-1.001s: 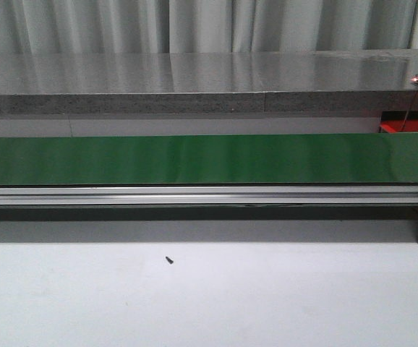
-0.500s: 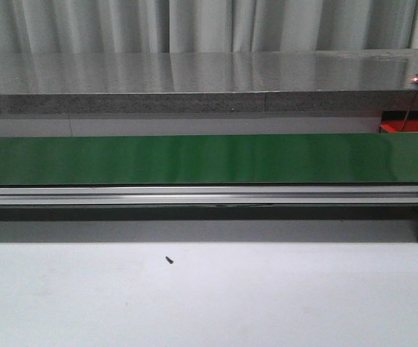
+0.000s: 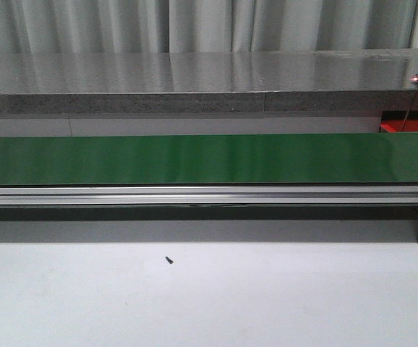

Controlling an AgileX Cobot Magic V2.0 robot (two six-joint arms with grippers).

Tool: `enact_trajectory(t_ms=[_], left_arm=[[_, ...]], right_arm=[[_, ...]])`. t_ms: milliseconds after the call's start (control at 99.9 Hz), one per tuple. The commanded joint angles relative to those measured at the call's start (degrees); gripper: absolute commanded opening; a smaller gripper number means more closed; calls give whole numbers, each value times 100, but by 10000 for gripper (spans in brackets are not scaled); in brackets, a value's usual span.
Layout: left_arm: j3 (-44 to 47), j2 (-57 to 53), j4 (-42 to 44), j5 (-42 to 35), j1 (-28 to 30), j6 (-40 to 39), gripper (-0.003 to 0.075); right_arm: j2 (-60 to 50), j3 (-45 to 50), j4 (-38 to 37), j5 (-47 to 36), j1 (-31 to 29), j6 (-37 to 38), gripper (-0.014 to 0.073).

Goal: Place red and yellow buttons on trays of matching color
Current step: 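Grasp a yellow button from the cluster with the left gripper, then place the yellow button on the belt start and release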

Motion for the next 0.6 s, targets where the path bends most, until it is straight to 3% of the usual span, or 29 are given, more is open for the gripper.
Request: enact_trajectory(t_ms=[0,170,590], left_arm=[[-371,0,-153,21,7,-44,544],[-433,258,-141,-45,7,-44,540],[-433,462,-107,17,-3,-44,389]], right_arm=[[-44,-150,-3,-413,-3,-26,-60],[-44,-150,-3,-413,-3,-26,-60],[-44,-150,2,-412,-3,-26,-60]])
